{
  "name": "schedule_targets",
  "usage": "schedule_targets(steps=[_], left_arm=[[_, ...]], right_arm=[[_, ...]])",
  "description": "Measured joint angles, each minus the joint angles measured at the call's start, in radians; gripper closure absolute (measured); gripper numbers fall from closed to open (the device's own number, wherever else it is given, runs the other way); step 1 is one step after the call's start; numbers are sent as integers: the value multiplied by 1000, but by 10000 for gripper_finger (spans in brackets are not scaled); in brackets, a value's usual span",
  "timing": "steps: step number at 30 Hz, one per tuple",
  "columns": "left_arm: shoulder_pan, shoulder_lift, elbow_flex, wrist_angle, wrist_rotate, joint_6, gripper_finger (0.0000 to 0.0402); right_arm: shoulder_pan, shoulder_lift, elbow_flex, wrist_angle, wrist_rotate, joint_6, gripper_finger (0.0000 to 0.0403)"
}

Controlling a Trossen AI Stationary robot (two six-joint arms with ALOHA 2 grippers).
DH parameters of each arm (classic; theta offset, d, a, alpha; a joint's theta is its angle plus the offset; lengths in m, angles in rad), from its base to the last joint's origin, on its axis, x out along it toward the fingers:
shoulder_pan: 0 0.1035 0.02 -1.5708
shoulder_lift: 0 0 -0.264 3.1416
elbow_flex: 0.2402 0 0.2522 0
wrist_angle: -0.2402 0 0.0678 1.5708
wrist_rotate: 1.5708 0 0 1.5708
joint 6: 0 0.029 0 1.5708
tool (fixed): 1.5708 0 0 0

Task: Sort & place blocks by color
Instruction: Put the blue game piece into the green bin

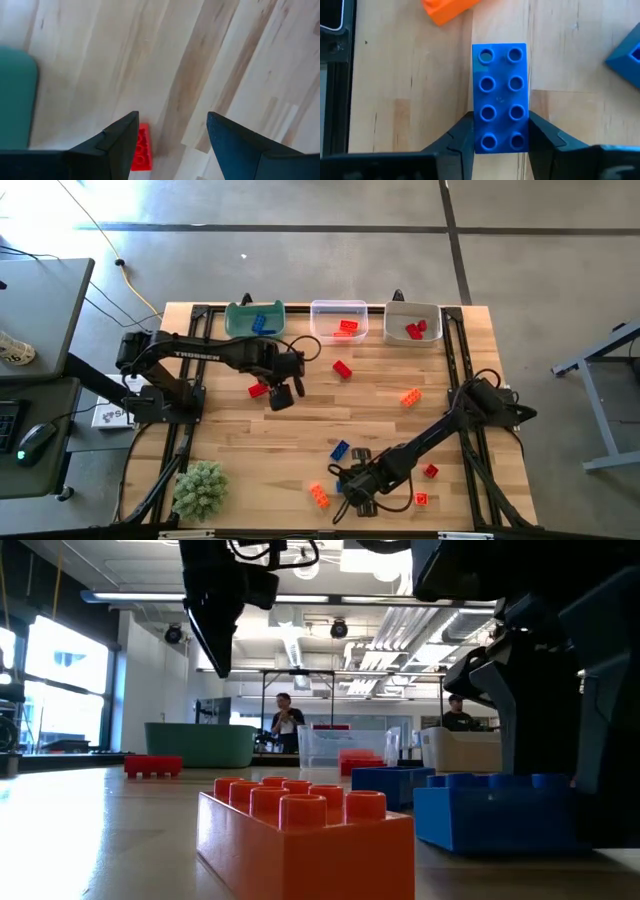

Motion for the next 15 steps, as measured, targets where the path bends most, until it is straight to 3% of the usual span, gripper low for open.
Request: schedule_targets(steps=[6, 15], left_arm=[[65, 0, 0, 14, 23, 110, 179], [218, 0, 0, 125, 235, 202, 179]], right_arm=[[-48, -48, -2, -33, -8, 40, 291], [-151, -146, -2, -103, 31, 62, 291]])
